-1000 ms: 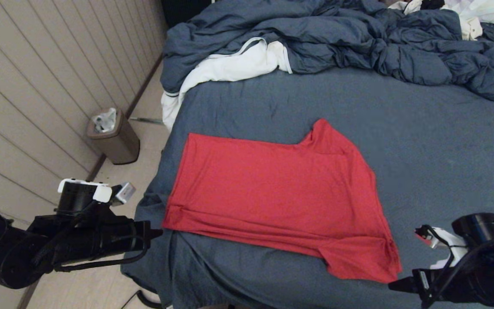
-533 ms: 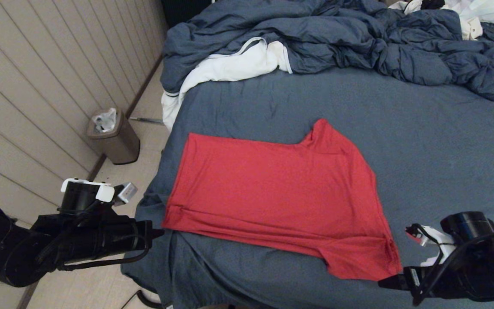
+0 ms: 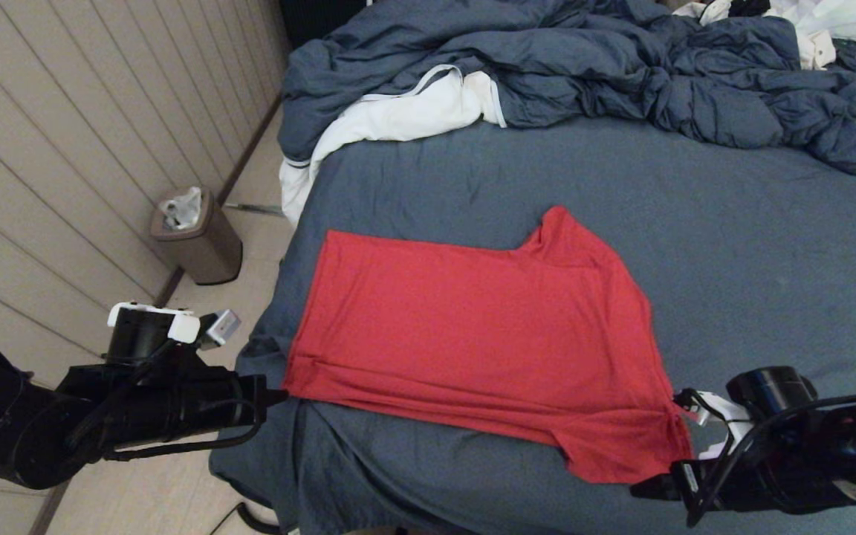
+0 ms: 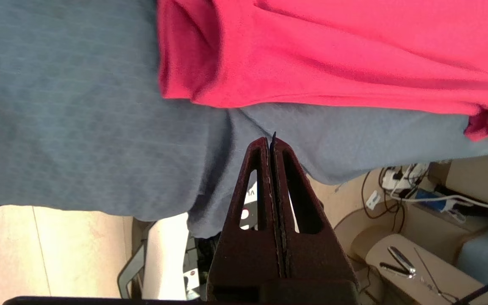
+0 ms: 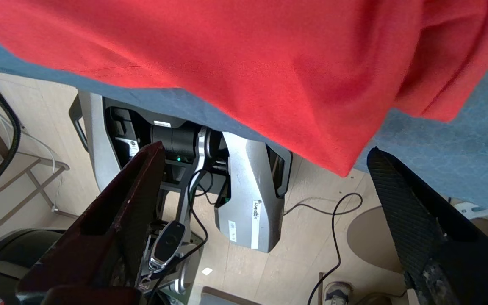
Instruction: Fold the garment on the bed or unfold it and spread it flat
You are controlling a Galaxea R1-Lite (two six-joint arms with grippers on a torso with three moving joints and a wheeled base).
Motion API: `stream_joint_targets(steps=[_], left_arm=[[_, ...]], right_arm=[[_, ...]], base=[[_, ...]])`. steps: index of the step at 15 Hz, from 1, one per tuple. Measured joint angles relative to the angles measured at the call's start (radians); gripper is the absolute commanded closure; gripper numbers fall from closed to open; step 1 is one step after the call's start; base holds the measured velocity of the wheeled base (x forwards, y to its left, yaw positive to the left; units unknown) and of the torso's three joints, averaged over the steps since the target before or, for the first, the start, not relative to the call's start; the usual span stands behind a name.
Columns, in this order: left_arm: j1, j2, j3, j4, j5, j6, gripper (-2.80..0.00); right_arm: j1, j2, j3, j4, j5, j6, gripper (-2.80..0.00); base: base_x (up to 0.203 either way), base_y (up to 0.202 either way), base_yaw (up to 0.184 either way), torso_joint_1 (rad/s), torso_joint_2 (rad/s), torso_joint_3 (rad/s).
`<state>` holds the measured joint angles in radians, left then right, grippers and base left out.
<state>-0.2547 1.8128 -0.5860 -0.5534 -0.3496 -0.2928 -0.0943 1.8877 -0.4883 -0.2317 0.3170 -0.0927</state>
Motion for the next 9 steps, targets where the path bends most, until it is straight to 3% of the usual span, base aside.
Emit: stream_joint_targets(steps=[9], left_arm=[[0.0,0.02,-0.018,-0.001,0.0,0.0,0.0]], right_arm=[[0.014,0.068,-0.017,-0.101,-0.004,0.019,0.0]], base=[[0.0,0.0,0.0,0.0,0.0,0.0]])
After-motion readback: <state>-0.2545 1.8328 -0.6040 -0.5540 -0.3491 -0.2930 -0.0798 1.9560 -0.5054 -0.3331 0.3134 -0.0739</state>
